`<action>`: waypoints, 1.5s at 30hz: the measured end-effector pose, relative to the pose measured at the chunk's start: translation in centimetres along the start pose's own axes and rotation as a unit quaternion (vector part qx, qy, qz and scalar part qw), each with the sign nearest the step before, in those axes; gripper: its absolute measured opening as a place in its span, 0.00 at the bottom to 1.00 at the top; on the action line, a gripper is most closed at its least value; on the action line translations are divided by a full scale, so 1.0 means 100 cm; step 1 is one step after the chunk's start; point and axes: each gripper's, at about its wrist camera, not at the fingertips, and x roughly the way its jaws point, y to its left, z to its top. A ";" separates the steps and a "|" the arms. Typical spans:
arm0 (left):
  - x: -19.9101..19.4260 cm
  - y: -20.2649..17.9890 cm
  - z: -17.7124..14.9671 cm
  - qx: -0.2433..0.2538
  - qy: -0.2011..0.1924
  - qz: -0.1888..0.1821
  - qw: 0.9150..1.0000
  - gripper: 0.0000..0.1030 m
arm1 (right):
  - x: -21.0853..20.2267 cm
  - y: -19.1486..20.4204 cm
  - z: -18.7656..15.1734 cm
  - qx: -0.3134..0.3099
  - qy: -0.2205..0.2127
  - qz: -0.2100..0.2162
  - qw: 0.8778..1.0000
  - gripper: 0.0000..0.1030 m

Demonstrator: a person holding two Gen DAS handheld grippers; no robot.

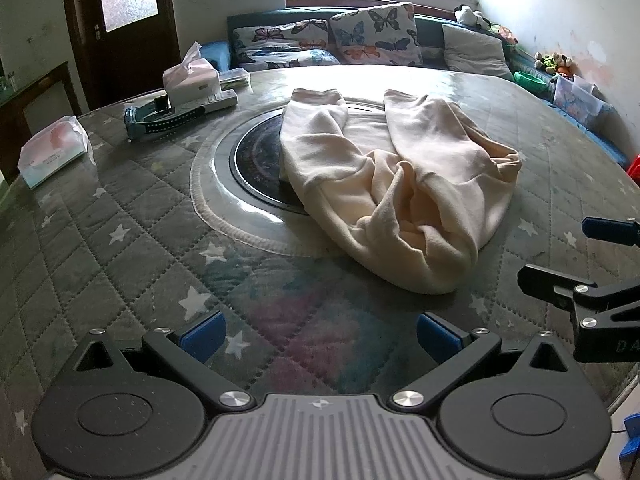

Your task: Fold clothes

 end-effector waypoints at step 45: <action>0.031 0.018 0.079 0.007 -0.049 0.021 0.999 0.95 | 0.059 -0.039 0.080 0.044 0.000 0.018 0.999 0.68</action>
